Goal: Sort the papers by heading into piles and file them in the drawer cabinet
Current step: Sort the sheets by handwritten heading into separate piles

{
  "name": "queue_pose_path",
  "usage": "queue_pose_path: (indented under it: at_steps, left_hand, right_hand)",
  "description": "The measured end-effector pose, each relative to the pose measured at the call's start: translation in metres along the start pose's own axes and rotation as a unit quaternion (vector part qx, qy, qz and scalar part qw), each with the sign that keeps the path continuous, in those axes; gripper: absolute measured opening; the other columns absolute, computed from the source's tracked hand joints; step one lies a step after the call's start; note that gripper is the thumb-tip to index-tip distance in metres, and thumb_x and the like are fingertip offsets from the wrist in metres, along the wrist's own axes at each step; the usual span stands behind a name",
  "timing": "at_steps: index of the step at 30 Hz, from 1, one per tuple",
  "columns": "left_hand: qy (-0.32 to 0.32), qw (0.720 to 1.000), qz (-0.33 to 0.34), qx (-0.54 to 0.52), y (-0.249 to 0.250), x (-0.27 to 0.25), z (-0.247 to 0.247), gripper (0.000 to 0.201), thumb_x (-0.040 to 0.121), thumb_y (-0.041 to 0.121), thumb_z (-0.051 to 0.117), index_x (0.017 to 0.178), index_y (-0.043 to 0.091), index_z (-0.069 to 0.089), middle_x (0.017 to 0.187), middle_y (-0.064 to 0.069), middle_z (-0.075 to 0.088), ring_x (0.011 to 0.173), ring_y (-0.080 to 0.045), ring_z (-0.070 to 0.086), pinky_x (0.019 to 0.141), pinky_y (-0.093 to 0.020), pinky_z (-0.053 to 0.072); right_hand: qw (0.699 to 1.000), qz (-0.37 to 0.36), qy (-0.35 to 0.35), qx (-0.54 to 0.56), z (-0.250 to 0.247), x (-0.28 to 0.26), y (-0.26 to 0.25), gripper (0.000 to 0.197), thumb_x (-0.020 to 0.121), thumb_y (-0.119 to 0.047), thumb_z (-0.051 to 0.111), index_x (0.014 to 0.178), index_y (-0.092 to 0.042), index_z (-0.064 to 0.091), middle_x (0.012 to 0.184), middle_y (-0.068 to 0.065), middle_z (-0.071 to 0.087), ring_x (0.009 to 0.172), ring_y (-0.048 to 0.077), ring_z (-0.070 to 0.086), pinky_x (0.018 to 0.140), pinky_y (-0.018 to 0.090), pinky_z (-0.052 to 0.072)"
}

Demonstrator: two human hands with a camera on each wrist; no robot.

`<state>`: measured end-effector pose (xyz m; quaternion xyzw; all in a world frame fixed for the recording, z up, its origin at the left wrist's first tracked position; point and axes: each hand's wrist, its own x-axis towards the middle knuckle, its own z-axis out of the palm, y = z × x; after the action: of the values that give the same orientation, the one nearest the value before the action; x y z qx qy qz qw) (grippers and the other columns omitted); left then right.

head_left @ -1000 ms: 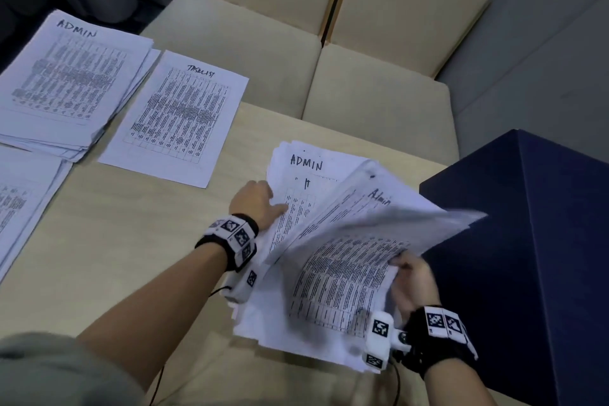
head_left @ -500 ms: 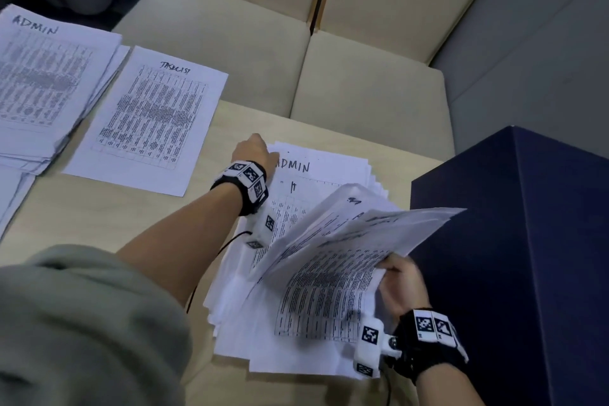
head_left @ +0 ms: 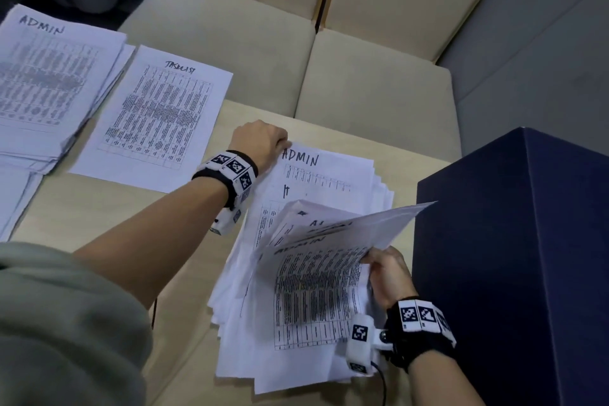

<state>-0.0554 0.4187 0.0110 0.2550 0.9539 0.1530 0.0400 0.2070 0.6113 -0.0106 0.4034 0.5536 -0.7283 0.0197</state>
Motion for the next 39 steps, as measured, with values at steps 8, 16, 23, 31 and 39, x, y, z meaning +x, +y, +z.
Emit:
queue_pose_path:
  at_steps: [8, 16, 23, 31, 39]
  left_hand:
    - [0.182, 0.938, -0.007, -0.294, 0.006, -0.01, -0.08, 0.019, 0.098, 0.02, 0.051, 0.095, 0.012, 0.067, 0.083, -0.005, 0.069, 0.077, -0.019, 0.062, 0.07, -0.031, 0.049]
    - [0.224, 0.86, 0.166, -0.427, 0.048, -0.042, -0.174, 0.016, 0.098, 0.018, 0.054, 0.092, 0.006, 0.063, 0.081, -0.001, 0.061, 0.077, -0.018, 0.057, 0.075, -0.038, 0.05]
    - [0.124, 0.865, 0.205, -0.44, 0.056, -0.071, -0.194, 0.021, 0.099, 0.018, 0.048, 0.092, 0.001, 0.055, 0.081, -0.021, 0.051, 0.072, -0.021, 0.045, 0.068, -0.036, 0.039]
    - [0.051, 0.714, 0.15, -0.682, 0.06, -0.084, -0.213, 0.01, 0.099, 0.015, 0.051, 0.089, 0.014, 0.053, 0.072, 0.009, 0.052, 0.062, -0.006, 0.046, 0.06, -0.019, 0.04]
    - [-0.028, 0.739, 0.056, -0.67, 0.05, -0.101, -0.156, 0.093, 0.059, 0.055, 0.086, 0.132, 0.015, 0.046, 0.124, 0.001, 0.067, 0.112, -0.015, 0.064, 0.102, -0.046, 0.049]
  right_hand:
    - [0.998, -0.059, 0.028, 0.027, 0.007, -0.014, -0.012, 0.01, 0.068, 0.012, 0.05, 0.072, 0.005, 0.056, 0.07, 0.014, 0.062, 0.071, 0.025, 0.061, 0.069, 0.03, 0.048]
    - [0.979, -0.187, -0.037, 0.067, 0.01, -0.047, -0.062, 0.014, 0.079, -0.005, 0.068, 0.085, 0.004, 0.059, 0.077, 0.007, 0.071, 0.075, 0.02, 0.069, 0.075, 0.032, 0.058]
    - [0.95, -0.313, 0.009, -0.004, 0.019, -0.077, -0.125, 0.051, 0.076, -0.035, 0.071, 0.122, -0.012, 0.063, 0.111, -0.004, 0.074, 0.108, 0.014, 0.068, 0.086, 0.019, 0.053]
    - [0.925, -0.378, -0.035, -0.017, 0.038, -0.088, -0.162, 0.03, 0.082, -0.033, 0.074, 0.11, -0.023, 0.07, 0.117, 0.005, 0.072, 0.117, 0.029, 0.064, 0.102, 0.043, 0.049]
    - [0.882, -0.458, 0.096, 0.056, 0.054, -0.087, -0.157, 0.018, 0.094, -0.02, 0.067, 0.111, -0.021, 0.059, 0.104, -0.003, 0.069, 0.103, 0.018, 0.065, 0.098, 0.041, 0.051]
